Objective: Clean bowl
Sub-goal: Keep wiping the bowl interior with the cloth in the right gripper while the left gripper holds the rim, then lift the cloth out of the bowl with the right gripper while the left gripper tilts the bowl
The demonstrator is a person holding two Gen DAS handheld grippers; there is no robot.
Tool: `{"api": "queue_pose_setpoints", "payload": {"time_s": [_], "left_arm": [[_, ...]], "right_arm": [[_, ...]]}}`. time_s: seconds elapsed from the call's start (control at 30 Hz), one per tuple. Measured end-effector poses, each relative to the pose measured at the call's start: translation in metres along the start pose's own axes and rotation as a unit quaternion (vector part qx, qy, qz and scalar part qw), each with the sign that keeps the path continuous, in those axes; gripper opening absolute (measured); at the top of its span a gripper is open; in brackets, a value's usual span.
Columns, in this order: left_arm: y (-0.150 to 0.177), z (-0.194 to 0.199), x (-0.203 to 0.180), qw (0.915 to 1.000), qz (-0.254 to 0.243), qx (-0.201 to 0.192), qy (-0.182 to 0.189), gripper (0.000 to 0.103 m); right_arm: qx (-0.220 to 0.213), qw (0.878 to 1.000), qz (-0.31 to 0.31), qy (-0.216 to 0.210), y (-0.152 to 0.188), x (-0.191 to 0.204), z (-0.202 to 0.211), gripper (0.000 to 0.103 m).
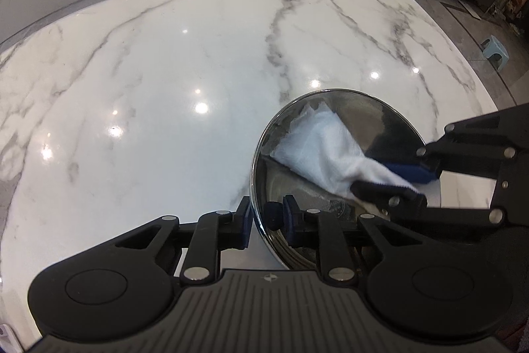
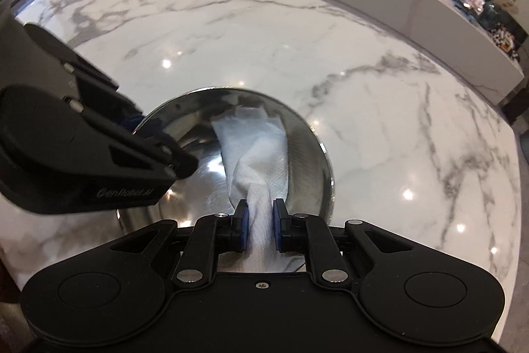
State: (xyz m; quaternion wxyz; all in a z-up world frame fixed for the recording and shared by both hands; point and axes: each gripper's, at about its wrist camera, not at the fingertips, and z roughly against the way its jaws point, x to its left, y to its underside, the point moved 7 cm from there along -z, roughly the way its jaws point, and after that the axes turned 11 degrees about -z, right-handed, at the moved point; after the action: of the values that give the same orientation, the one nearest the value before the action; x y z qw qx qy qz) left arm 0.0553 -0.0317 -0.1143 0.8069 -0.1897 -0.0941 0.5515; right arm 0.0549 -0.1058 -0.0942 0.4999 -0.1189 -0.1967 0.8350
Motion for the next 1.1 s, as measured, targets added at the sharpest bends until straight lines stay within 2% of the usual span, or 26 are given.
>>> {"api": "queue_pose_setpoints", "payload": {"time_s": [0.3,0.47,0.6,0.77,0.97,1.03,1.1], "left_arm": [[0.0,0.0,-0.001,0.9999,-0.012,-0.005,-0.001,0.018],[0.0,0.001,-0.002,1.0,-0.009,-0.004,-0.001,0.018],[0.001,0.001,-0.003,0.9999,-0.009,-0.007,-0.003,0.018],[0.001,0.0,-0.002,0.9999,-0.002,-0.012,-0.005,0.021],[0.002,-0.001,-0.002,0.9997,0.012,-0.019,-0.007,0.021],[0.004,-0.001,-0.001,0.9995,0.025,-0.019,-0.006,0.025],[0.006,-0.002,0.001,0.9991,0.037,-0.018,-0.005,0.033]], "right_arm": [[-0.019,1.0,0.02,0.014,-0.003,0.002,-0.005,0.012],[-0.051,0.997,0.033,0.055,-0.007,-0.003,0.009,0.012],[-0.066,0.996,0.035,0.057,-0.008,-0.005,0.019,0.012],[-0.09,0.995,0.007,0.042,-0.011,-0.013,0.035,0.012],[-0.112,0.992,-0.024,0.053,-0.013,-0.028,0.043,0.012],[-0.112,0.992,-0.04,0.045,-0.011,-0.033,0.044,0.012],[-0.113,0.991,-0.058,0.036,-0.009,-0.038,0.046,0.012]]}}
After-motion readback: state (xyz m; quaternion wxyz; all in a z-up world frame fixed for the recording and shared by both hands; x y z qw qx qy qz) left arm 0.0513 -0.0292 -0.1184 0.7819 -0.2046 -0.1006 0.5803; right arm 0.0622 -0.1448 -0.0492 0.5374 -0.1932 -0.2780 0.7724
